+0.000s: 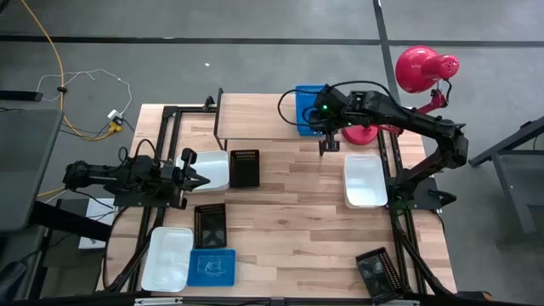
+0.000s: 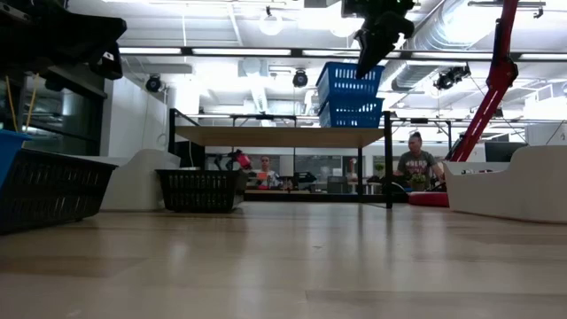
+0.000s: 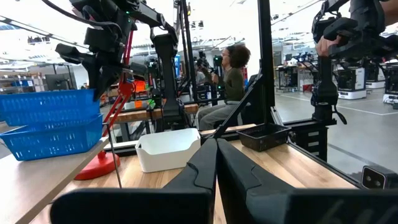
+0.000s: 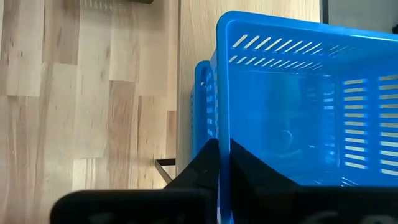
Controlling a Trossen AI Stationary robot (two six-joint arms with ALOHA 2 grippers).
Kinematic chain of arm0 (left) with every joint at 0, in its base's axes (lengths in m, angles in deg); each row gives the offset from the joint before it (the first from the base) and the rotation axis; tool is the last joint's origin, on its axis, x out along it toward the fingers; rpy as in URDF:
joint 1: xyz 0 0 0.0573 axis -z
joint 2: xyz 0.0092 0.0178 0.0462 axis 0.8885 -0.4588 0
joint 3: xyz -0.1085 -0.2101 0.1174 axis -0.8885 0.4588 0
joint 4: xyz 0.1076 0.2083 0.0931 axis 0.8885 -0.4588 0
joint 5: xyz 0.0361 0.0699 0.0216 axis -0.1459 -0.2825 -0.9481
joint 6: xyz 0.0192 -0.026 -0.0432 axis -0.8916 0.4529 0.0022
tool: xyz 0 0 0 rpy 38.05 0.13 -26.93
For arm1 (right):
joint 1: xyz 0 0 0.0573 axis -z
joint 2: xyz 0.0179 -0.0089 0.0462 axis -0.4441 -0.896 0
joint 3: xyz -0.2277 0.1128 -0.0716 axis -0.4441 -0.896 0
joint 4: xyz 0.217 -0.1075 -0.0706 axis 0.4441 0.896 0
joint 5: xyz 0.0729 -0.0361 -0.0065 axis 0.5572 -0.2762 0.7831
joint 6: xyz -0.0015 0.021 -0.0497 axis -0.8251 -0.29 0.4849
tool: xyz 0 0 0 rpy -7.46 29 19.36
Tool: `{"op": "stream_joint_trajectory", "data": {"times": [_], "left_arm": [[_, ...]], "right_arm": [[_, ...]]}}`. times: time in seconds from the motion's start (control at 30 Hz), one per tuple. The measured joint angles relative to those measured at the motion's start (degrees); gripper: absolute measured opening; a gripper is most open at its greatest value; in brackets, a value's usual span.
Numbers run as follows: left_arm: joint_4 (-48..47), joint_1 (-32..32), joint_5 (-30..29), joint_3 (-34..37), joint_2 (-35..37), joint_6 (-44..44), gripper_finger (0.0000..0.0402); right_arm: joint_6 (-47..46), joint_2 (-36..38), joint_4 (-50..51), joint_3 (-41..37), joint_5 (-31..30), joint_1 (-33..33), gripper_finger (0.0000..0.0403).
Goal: Stack baskets on shelf by color
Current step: Stack the top blue bin on top of the blue bin on the shelf, then stack the blue basket on top of the blue bin on the shelf
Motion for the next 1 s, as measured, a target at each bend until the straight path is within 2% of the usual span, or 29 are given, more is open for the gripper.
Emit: {"op": "stream_joint_trajectory", "data": {"times": [0.53, 0.7, 0.83, 1.0], "left_arm": [[0.0, 0.0, 0.0, 0.0, 0.0, 0.0, 0.0], [0.0, 0.0, 0.0, 0.0, 0.0, 0.0, 0.0], [0.0, 0.0, 0.0, 0.0, 0.0, 0.0, 0.0], [0.0, 0.0, 0.0, 0.0, 0.0, 0.0, 0.0]], "right_arm": [[-1.5, 0.0, -1.9, 0.0, -2.0, 0.0, 0.0132], [-1.5, 0.0, -2.0, 0.0, -2.0, 0.0, 0.0156], [-1.5, 0.0, -2.0, 0.0, -2.0, 0.0, 0.0149], [-1.4, 0.0, -2.0, 0.0, -2.0, 0.0, 0.0088]]}}
